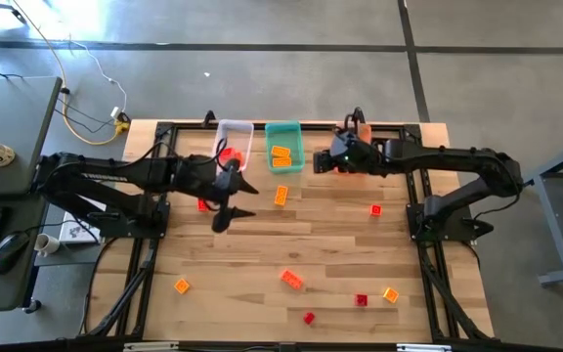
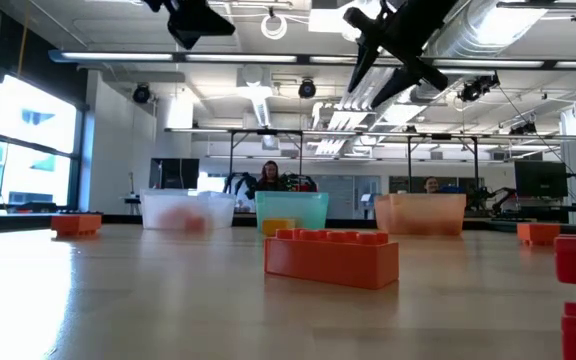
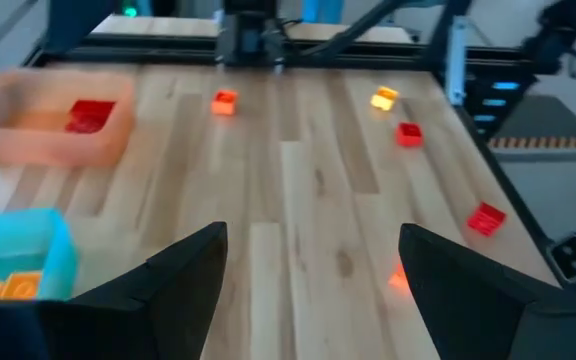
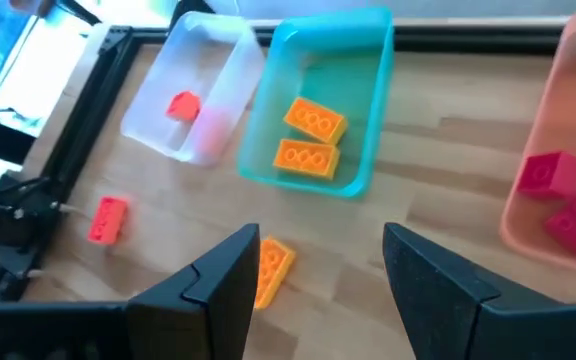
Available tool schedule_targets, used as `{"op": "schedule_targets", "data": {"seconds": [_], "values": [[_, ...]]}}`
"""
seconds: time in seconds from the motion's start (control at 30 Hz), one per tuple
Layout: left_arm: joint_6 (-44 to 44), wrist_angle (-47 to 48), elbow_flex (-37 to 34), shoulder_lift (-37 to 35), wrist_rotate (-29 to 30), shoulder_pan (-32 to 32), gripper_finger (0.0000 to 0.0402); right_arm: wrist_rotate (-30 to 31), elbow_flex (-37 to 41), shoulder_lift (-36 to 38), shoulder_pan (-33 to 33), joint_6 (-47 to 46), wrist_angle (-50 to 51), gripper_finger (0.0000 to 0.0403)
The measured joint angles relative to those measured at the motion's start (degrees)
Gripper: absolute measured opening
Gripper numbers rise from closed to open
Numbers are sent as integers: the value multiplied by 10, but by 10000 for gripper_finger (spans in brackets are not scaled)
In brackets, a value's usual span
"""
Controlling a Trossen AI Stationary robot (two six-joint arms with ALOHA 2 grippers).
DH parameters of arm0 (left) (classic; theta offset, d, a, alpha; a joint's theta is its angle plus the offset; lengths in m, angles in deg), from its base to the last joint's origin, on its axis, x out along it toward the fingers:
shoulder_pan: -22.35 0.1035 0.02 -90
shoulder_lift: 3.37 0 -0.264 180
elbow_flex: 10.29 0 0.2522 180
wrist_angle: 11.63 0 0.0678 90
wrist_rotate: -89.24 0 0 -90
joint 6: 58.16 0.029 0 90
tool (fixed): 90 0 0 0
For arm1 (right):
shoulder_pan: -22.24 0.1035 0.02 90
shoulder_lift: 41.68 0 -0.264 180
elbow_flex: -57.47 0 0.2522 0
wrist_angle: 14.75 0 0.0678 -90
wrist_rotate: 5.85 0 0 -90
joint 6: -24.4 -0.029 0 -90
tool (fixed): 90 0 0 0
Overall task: Sort & place blocks by color
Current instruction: Put the orange game piece into the transparent bin
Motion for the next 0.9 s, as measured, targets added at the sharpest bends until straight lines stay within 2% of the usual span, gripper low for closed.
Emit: {"op": "schedule_targets", "data": {"seconds": [0.17, 0.37, 0.6, 0.9], "values": [[-1, -2, 0, 0, 2, -33, 283, 6, 0, 0, 43, -45, 0, 199], [30, -13, 0, 23, 2, -74, 282, 58, 0, 0, 97, -91, 0, 199], [87, -63, 0, 94, -2, -110, 282, 89, 0, 0, 138, -130, 2, 199], [106, -158, 0, 194, -64, -115, 282, 90, 0, 0, 169, -137, 4, 199]]}}
